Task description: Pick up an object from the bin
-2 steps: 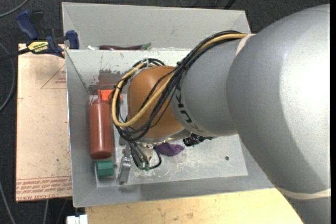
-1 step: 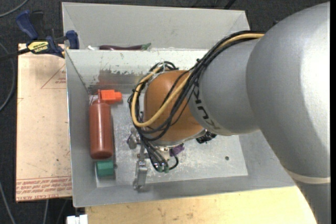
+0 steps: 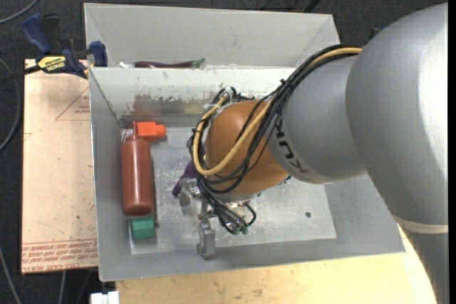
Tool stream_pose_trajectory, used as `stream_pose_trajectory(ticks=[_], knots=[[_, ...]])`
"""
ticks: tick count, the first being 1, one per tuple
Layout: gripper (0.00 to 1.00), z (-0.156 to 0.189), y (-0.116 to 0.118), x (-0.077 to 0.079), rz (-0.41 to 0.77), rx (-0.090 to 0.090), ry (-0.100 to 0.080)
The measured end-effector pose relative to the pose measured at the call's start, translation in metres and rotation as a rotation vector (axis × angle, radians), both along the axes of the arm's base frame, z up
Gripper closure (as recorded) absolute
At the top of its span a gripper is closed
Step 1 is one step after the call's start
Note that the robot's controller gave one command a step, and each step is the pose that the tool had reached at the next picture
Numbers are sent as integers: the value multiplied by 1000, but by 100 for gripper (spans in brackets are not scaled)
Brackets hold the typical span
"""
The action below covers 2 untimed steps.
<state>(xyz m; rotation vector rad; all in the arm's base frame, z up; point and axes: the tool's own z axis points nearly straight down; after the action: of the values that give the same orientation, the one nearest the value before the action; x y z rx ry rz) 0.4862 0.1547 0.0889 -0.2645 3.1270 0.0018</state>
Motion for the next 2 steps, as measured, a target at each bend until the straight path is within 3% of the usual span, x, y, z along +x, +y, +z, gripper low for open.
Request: stream_pose_trajectory(ticks=[1, 2], knots=[[0, 2, -26, 7, -120, 4, 5], [0, 47, -37, 19, -100, -1, 9]])
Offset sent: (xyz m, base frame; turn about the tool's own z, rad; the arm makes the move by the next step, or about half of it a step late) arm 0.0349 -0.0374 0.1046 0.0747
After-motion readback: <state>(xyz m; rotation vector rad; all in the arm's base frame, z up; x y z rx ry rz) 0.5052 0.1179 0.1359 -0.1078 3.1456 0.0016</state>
